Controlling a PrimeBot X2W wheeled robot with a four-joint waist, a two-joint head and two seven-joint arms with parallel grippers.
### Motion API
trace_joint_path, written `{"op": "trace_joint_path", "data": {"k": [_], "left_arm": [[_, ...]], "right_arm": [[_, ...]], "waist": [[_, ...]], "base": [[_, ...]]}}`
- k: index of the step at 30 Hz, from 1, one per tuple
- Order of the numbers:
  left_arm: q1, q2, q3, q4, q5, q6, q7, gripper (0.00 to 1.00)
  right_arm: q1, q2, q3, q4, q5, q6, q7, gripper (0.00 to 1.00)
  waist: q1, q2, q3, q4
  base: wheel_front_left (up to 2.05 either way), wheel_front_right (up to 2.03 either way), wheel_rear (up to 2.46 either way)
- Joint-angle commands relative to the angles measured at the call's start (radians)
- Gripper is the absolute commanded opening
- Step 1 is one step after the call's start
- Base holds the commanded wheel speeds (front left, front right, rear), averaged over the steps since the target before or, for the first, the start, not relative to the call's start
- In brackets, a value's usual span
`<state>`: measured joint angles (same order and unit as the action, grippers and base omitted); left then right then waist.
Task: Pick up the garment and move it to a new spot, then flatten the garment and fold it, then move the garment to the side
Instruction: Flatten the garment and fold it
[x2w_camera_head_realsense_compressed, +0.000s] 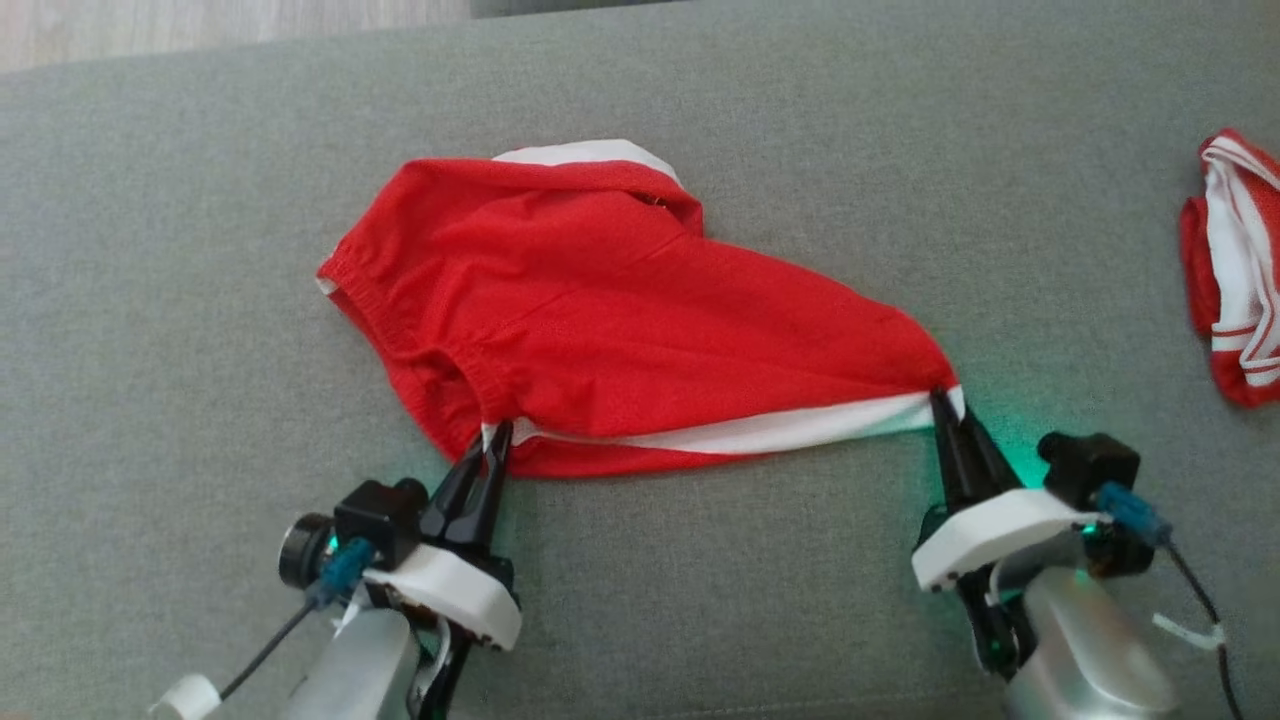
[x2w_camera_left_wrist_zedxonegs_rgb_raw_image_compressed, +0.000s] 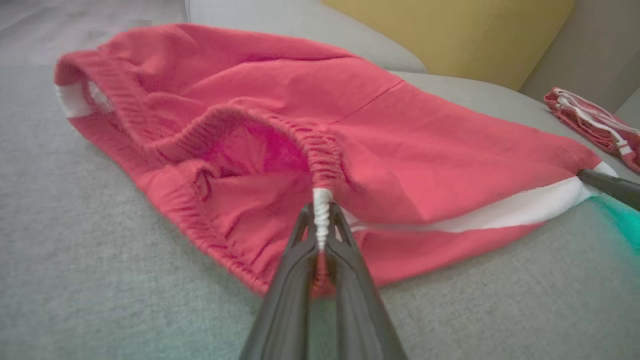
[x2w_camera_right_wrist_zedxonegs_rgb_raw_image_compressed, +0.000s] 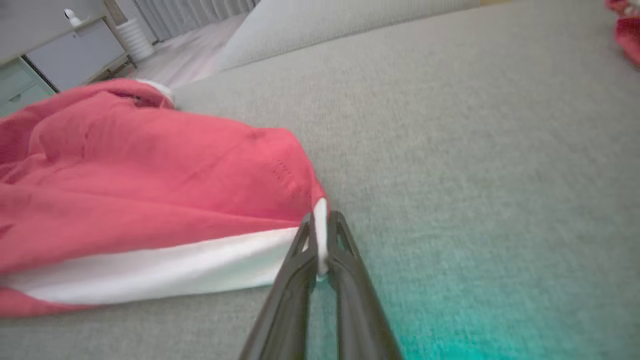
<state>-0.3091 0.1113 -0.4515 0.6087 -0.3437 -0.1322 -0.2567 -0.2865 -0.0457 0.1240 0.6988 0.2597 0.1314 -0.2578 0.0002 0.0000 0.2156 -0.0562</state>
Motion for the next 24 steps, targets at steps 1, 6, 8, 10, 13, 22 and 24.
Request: {"op": "trace_joint_path", "data": {"k": [1, 6, 8, 10, 13, 22, 24], "left_arm": [[-0.047, 0.022, 0.034, -0.040, -0.005, 0.002, -0.005, 0.00], [-0.067, 0.064, 0.067, -0.188, 0.005, 0.002, -0.005, 0.00], [-0.098, 0.105, 0.065, -0.254, 0.017, 0.002, -0.005, 0.00], [-0.146, 0.149, 0.066, -0.317, 0.018, 0.002, -0.005, 0.00], [-0.242, 0.210, 0.060, -0.385, 0.006, 0.002, -0.005, 0.00], [-0.552, 0.266, 0.010, -0.373, -0.072, 0.002, 0.063, 0.00], [-0.608, 0.257, -0.006, -0.329, -0.093, 0.002, 0.079, 0.00]], "right_arm": [[-0.032, -0.004, 0.017, -0.041, 0.015, -0.001, -0.004, 0.00], [-0.050, -0.004, 0.015, -0.175, 0.098, -0.001, -0.004, 0.00], [-0.075, -0.004, 0.012, -0.232, 0.126, -0.001, -0.004, 0.00], [-0.114, -0.005, 0.009, -0.282, 0.154, -0.001, -0.004, 0.00], [-0.189, -0.025, 0.014, -0.338, 0.221, -0.001, -0.004, 0.00], [-0.470, -0.095, 0.014, -0.435, 0.343, -0.001, 0.135, 0.00], [-0.528, -0.093, 0.012, -0.418, 0.331, -0.001, 0.152, 0.00]], "waist": [[-0.0002, 0.0000, -0.012, 0.002], [-0.0002, 0.0000, -0.102, 0.007], [-0.0002, 0.0000, -0.143, 0.009], [-0.0002, 0.0000, -0.180, 0.011], [-0.0002, 0.0000, -0.218, 0.015], [-0.0002, 0.0000, -0.172, 0.004], [-0.0002, 0.0000, -0.124, -0.003]], "base": [[0.00, 0.00, 0.00], [0.00, 0.00, 0.00], [0.00, 0.00, 0.00], [0.00, 0.00, 0.00], [0.00, 0.00, 0.00], [0.00, 0.00, 0.00], [0.00, 0.00, 0.00]]}}
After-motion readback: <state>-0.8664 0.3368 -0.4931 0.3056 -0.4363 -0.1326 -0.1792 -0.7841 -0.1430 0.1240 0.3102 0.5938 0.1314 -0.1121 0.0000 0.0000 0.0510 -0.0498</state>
